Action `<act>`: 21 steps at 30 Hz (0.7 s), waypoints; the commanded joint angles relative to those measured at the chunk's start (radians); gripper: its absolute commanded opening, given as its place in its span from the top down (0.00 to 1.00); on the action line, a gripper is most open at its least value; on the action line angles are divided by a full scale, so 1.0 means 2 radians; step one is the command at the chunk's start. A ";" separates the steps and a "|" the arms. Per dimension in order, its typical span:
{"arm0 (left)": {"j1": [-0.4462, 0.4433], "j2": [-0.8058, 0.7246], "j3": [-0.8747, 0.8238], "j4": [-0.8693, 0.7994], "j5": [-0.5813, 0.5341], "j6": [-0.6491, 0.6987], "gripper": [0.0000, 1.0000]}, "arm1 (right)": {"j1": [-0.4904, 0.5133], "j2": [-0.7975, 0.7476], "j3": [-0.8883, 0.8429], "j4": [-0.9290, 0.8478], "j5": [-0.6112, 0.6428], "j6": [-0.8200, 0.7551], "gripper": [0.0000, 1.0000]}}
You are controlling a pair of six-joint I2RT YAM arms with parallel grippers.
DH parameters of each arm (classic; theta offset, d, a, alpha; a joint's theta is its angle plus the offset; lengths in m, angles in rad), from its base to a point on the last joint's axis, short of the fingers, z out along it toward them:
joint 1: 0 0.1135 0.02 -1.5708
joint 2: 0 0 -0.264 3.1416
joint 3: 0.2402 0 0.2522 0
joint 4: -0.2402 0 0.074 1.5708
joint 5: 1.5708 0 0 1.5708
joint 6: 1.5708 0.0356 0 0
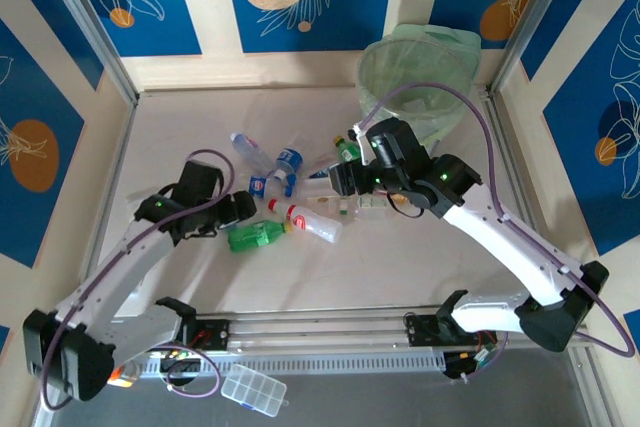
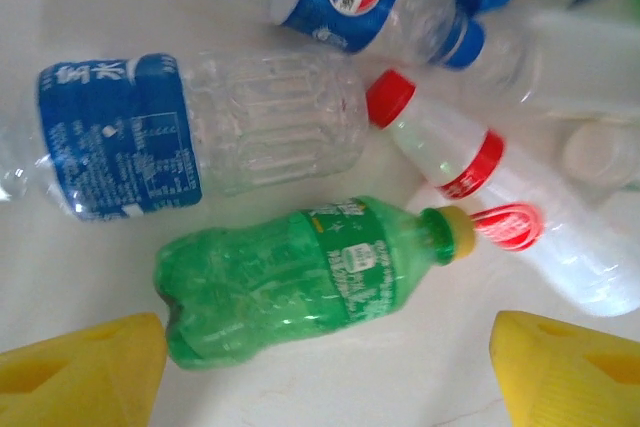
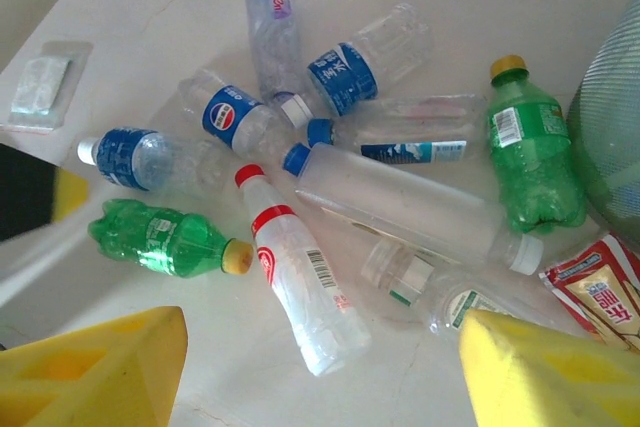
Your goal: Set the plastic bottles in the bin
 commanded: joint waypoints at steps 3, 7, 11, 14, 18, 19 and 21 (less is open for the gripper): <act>-0.011 0.063 0.020 -0.007 0.052 0.139 0.16 | -0.020 -0.027 -0.026 0.034 -0.041 -0.003 0.27; -0.043 0.103 0.041 -0.021 0.014 0.169 0.17 | -0.037 -0.032 -0.046 0.047 -0.069 0.003 0.27; -0.065 0.137 0.052 -0.039 -0.007 0.189 0.15 | -0.046 -0.034 -0.059 0.051 -0.082 0.002 0.27; -0.089 0.158 0.056 -0.043 -0.034 0.196 0.14 | -0.054 -0.038 -0.068 0.054 -0.091 0.002 0.27; -0.108 0.193 0.064 -0.050 -0.063 0.208 0.12 | -0.070 -0.042 -0.076 0.060 -0.113 0.005 0.27; -0.111 0.198 0.065 -0.052 -0.068 0.209 0.12 | -0.073 -0.042 -0.077 0.061 -0.117 0.006 0.27; -0.115 0.204 0.066 -0.051 -0.067 0.210 0.13 | -0.077 -0.042 -0.081 0.063 -0.122 0.006 0.27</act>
